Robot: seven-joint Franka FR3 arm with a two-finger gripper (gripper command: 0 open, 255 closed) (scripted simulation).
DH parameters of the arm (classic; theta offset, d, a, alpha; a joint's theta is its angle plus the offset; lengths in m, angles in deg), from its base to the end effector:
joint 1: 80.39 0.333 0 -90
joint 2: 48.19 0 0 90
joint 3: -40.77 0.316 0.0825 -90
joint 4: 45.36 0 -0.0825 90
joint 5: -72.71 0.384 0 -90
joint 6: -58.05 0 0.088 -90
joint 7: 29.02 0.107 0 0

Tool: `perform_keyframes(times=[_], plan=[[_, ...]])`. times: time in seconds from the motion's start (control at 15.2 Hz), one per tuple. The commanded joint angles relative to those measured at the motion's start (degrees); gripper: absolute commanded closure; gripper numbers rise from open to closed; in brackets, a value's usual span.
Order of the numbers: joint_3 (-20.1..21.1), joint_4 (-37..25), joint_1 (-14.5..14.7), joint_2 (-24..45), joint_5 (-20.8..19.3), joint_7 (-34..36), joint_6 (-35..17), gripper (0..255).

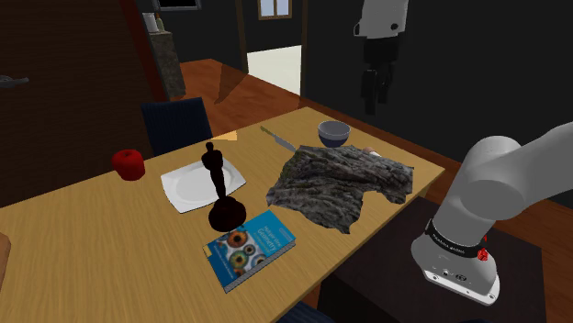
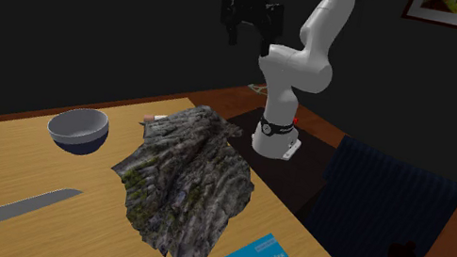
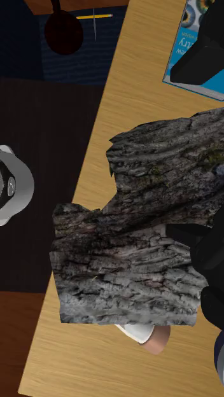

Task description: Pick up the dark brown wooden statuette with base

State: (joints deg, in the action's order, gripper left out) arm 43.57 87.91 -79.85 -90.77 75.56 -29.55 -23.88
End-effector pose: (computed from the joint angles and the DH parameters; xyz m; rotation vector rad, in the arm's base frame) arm 0.3018 0.0278 0.5799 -3.1173 -0.0863 0.2402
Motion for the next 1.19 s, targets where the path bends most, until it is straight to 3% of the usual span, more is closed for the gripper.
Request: perform_keyframes(times=[0.0,0.53,1.12], plan=[[0.0,0.0,0.0,0.0,0.0,0.0,0.0,0],[2.4,3.6,3.2,7.6,3.0,-2.9,-19.4,0],[5.5,1.9,6.6,20.1,5.6,-6.4,-39.5,0]])
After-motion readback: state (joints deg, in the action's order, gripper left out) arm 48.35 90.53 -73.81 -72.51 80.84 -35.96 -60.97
